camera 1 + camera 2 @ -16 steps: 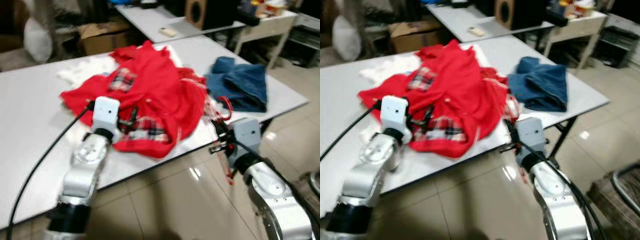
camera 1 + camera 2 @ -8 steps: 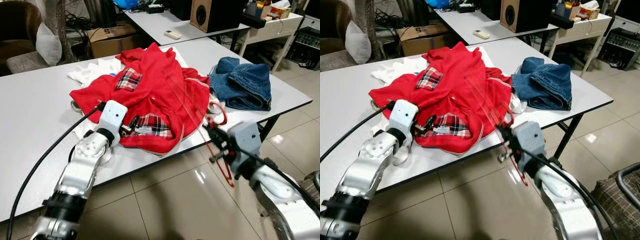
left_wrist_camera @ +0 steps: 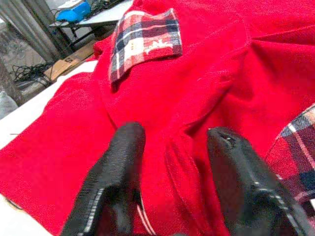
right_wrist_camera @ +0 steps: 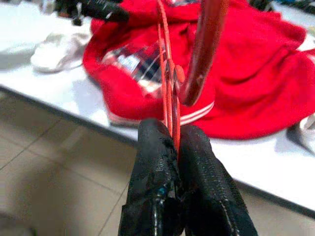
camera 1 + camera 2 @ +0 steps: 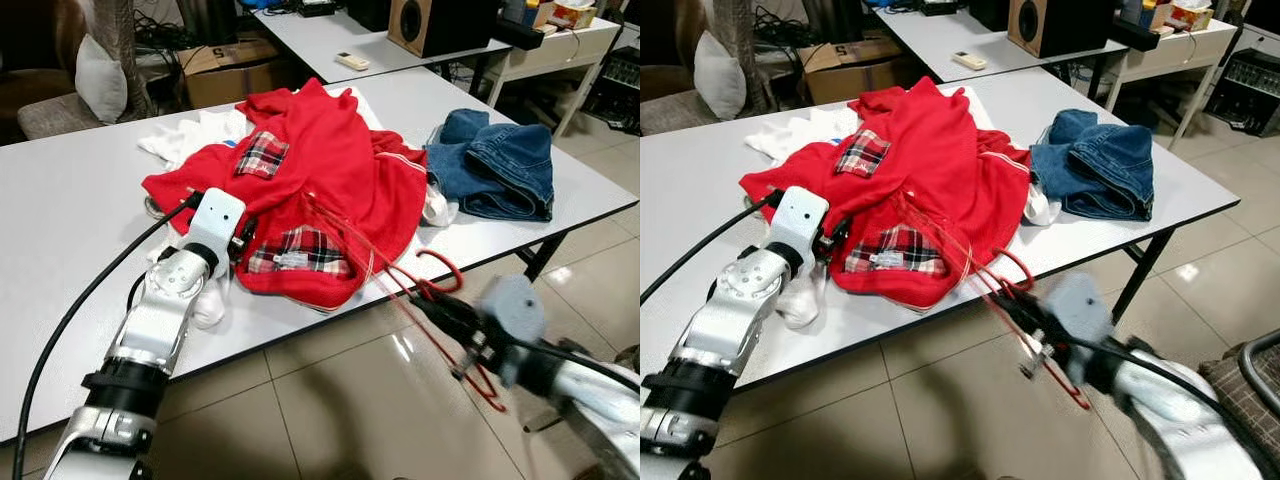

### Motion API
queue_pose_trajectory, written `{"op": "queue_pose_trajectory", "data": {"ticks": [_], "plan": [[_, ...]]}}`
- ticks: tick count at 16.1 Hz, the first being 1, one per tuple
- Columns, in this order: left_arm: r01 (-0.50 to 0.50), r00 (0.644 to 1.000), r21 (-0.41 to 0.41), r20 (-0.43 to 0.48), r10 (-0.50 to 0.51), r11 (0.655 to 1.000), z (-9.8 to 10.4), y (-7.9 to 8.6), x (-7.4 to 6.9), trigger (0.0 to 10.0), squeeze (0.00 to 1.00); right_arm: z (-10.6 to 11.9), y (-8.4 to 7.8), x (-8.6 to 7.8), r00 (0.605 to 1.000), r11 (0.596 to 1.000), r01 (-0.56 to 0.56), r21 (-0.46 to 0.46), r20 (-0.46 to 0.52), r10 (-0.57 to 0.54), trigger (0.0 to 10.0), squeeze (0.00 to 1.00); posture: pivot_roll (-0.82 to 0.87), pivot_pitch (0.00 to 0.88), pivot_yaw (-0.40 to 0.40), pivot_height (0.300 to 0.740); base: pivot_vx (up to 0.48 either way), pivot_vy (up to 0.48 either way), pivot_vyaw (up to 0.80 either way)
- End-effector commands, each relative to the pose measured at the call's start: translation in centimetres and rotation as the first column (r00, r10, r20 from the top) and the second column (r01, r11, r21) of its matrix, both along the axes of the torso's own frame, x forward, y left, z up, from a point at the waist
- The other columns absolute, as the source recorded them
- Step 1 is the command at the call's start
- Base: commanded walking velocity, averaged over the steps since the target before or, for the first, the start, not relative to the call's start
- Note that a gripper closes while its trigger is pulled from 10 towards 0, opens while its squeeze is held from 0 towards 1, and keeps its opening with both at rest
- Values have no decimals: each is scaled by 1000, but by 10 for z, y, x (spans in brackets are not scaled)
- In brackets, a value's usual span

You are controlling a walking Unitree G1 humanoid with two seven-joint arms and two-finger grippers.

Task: Hang hanger

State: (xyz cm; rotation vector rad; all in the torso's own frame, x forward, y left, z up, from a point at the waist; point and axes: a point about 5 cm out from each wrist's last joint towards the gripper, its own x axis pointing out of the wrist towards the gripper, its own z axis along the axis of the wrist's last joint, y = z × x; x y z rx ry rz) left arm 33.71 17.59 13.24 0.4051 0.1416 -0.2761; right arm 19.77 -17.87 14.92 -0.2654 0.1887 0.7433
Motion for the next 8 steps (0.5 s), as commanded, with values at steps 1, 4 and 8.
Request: {"op": "queue_pose_trajectory", "data": {"ticks": [1,4,8], "plan": [[22,1000,5,1,-22,1000,3,-1,3,0,0,6,-3,-2,1000,1000,-17,0,8,17,10000,0,-117,0,60,740,0,0,0],[45,998,43,-37,-43,998,-4,-4,6,0,0,6,-6,-5,999,1000,-26,-7,-18,26,10000,0,-120,0,66,740,0,0,0],[51,997,84,-57,-46,995,-7,-3,13,0,0,5,-6,-11,997,998,-57,-10,-61,56,10000,0,-122,0,67,740,0,0,0]]}}
